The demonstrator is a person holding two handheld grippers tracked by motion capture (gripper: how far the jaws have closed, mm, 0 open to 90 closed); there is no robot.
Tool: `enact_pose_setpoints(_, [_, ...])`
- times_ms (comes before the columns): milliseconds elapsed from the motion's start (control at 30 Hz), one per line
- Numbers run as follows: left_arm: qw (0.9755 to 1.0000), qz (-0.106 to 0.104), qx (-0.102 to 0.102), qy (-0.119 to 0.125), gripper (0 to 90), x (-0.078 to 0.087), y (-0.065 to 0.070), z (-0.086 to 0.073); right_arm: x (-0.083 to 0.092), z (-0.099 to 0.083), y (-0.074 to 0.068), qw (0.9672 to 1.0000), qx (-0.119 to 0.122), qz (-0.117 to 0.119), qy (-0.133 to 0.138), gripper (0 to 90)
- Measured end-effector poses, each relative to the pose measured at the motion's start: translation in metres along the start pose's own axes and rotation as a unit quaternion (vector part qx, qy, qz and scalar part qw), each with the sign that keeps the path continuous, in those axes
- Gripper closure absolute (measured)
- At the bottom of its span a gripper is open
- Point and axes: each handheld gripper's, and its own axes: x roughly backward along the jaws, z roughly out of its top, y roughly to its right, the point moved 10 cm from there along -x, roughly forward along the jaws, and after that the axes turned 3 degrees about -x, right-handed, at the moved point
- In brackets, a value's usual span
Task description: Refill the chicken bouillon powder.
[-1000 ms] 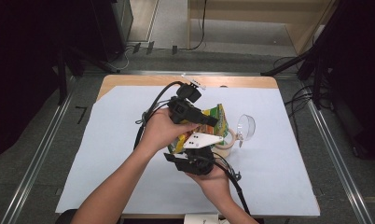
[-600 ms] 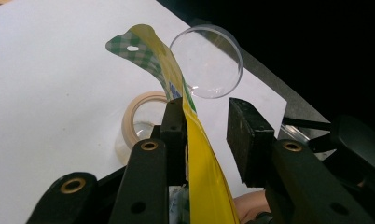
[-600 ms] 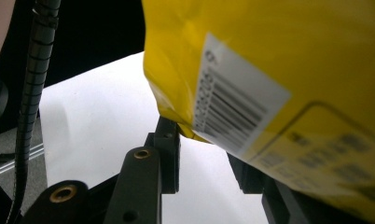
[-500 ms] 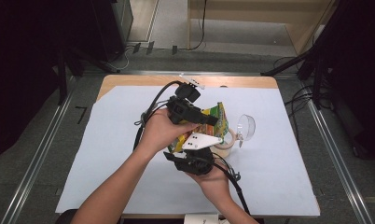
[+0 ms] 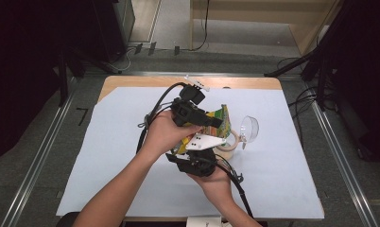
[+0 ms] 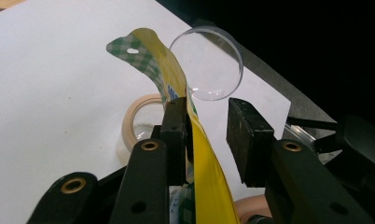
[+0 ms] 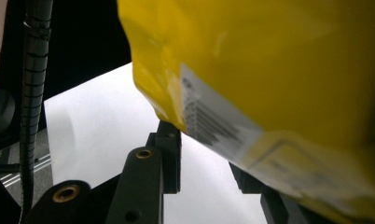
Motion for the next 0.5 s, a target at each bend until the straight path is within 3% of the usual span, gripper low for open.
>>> enact_pose_setpoints(500, [1.0, -0.001, 0.0, 0.005, 69.4, 0.0019, -0.0016, 0.0011, -0.0004, 0.001, -0.0015, 1.0, 0.005, -0.002, -0.004, 69.6])
